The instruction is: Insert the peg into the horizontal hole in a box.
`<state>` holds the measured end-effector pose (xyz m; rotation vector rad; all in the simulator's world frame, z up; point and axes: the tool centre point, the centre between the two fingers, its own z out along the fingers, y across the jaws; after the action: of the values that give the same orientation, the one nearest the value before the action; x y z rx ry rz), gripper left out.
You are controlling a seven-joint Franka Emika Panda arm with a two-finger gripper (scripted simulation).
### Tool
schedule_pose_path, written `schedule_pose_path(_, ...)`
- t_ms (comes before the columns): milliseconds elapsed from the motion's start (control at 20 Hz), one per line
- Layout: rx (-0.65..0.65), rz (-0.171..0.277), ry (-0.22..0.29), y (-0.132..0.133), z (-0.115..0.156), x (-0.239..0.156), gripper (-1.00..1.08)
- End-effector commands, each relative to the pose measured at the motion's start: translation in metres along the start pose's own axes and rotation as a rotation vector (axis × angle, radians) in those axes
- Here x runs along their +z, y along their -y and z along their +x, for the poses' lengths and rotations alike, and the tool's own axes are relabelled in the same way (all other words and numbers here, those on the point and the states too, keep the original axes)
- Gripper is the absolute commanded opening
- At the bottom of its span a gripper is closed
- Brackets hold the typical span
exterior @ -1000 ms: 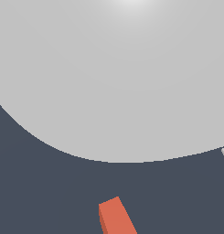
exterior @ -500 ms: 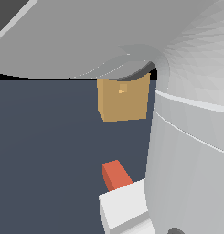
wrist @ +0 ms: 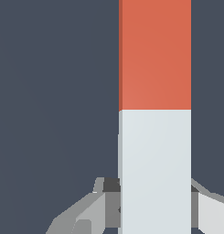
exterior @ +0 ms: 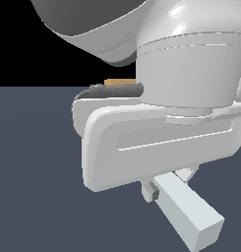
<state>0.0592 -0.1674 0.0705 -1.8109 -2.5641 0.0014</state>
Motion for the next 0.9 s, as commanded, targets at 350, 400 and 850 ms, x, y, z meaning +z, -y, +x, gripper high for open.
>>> schedule_pose_path(350,0.045,-0.002,0.001,-0.04,0.093,-0.035,-1.0)
schedule_pose_path(400,0.05,-0.002,0.001,-0.045,0.103,-0.039,-1.0)
schedule_pose_path(850,0.089,-0.002,0.002,-0.086,0.181,-0.068,-1.0)
